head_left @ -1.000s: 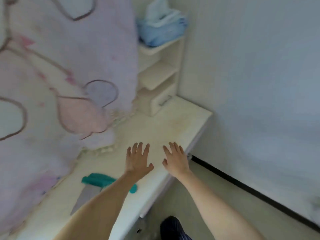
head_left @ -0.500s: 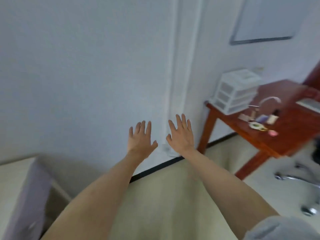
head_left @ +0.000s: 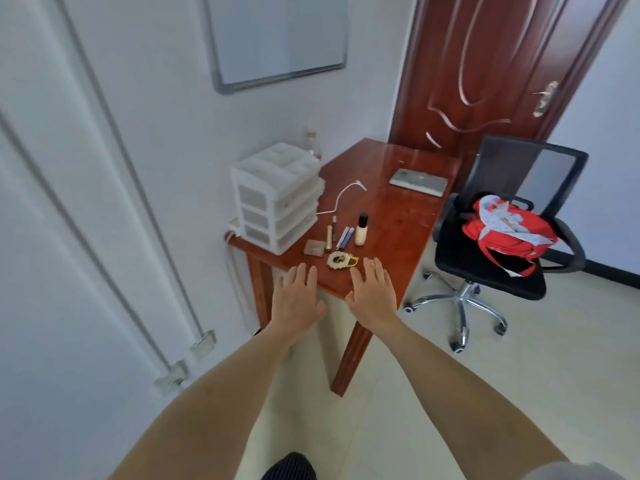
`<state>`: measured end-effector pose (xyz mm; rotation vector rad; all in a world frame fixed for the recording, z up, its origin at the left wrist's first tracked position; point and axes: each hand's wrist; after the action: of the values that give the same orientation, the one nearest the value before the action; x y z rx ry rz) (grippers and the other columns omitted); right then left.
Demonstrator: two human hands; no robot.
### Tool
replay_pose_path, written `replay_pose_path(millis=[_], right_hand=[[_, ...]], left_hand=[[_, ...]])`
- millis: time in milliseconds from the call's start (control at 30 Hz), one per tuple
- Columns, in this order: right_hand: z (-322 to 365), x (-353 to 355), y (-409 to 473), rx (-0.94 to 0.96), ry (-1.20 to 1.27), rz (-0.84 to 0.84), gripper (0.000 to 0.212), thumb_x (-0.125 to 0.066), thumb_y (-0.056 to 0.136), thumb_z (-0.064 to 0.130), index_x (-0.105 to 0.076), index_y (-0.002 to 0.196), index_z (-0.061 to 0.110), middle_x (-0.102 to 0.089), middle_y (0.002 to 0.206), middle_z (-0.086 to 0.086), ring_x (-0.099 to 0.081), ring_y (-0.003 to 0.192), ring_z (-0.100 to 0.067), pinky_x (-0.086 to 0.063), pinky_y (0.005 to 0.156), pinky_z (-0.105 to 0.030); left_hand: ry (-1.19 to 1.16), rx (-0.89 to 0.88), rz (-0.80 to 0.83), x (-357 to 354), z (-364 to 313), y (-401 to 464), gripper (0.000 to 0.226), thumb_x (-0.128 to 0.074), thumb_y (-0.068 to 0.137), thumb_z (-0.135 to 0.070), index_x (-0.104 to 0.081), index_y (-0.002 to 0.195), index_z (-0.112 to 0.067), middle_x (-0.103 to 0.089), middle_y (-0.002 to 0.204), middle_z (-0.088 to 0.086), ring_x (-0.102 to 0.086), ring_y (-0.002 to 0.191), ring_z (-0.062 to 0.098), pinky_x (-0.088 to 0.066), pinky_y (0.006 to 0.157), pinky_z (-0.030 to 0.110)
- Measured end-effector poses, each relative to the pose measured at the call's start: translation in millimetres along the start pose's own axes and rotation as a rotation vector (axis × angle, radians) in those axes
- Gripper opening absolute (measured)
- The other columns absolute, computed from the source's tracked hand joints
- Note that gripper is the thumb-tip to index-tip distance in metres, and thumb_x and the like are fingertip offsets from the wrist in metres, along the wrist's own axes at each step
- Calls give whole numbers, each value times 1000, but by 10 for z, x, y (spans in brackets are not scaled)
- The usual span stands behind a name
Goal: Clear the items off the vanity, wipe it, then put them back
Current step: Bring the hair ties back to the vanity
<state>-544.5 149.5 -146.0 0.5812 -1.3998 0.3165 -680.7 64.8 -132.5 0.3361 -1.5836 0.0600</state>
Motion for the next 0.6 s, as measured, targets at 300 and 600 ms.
replay_pose_path(millis=[300,600], right_hand=[[-591,-705,801,-222,76,231,52,-40,96,32,-24,144,19,-23,151,-9,-18,140,-29,-26,112,-42],[-899,-1225,1540,-61,113,307,50,-41,97,20,-26,144,18,-18,155,-9,-14,142,-30,-27,112,-41]], left_hand=[[-49,-170,169,-704,-133,1428,54,-48,86,-38,-34,133,-14,-40,138,4,-36,126,20,-35,100,37],[-81,-70,260,-1384,-299,2087,58,-48,85,-29,-31,138,-10,-36,144,6,-32,132,20,-35,100,34]])
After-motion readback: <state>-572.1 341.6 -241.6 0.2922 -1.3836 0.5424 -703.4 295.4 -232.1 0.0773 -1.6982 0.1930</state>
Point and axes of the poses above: each hand's wrist, its own y-axis towards the middle knuckle, its own x-axis out of the back of the hand, z = x × y
